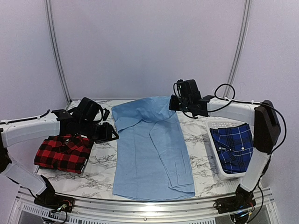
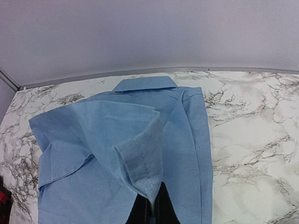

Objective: Fold and stack the long sleeve shirts
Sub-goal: Pick up the shirt from the center of the board.

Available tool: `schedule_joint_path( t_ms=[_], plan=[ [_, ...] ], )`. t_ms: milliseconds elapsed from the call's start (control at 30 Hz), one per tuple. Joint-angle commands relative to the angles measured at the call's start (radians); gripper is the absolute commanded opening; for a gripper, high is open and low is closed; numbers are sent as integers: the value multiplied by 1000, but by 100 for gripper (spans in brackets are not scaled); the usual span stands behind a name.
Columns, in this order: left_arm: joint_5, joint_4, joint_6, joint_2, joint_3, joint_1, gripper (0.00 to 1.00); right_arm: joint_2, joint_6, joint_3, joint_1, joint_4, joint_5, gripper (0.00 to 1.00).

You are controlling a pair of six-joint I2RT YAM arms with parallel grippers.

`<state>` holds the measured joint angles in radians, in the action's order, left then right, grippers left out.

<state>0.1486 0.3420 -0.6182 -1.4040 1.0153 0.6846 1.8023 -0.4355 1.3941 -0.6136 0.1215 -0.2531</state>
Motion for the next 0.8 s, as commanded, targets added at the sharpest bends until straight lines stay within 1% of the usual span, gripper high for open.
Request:
schedule_joint_path(
  t_ms=[0,167,233,333,400,500,600,767],
  plan=[
    [49,32,-46,65,-116,33,42,26,-24,29,0,50,10,0],
    [18,42,-124,112,-261,121,41,-22,-11,18,-2,81,12,0],
    [-6,53,-155,130,-297,155,41,-57,4,29,-3,98,18,0],
    [-53,72,-210,153,-343,205,41,-113,8,48,-11,128,56,0],
    [-77,74,-259,172,-370,236,41,-154,0,56,-36,147,95,0],
    [-111,72,-332,196,-394,281,42,-196,-16,71,-122,180,106,0],
    [-130,73,-364,207,-399,330,43,-250,-48,67,-190,200,83,0],
    [-155,74,-408,205,-403,405,45,-297,-94,57,-214,226,66,0]
  ],
)
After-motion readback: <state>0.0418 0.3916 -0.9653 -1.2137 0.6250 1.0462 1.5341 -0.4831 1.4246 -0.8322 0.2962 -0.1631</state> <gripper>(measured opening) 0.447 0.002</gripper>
